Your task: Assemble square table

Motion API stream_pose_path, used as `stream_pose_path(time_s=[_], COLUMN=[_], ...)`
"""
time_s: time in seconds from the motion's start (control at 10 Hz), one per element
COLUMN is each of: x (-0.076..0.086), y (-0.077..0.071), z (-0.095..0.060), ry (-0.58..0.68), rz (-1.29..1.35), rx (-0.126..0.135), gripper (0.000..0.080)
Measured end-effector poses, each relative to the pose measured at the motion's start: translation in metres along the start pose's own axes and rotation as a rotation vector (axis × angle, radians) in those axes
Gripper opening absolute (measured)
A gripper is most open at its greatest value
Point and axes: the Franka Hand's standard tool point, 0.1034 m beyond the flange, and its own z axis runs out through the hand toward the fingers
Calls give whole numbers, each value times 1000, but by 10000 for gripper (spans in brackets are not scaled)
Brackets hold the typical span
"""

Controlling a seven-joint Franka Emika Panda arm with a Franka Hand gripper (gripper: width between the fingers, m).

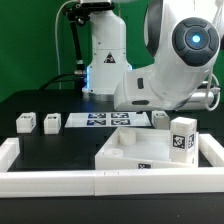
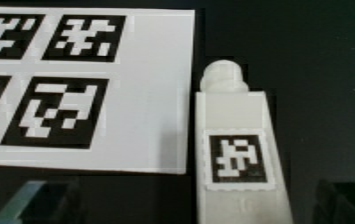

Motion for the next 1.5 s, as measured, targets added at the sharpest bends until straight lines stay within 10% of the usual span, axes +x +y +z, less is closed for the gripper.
stream_pose_path(time_s=[1.0, 1.5], x=[11, 10], y=[0, 3], z=[22, 23], ry=[36, 33], rz=[14, 23], rx=[-9, -3], gripper=[649, 290])
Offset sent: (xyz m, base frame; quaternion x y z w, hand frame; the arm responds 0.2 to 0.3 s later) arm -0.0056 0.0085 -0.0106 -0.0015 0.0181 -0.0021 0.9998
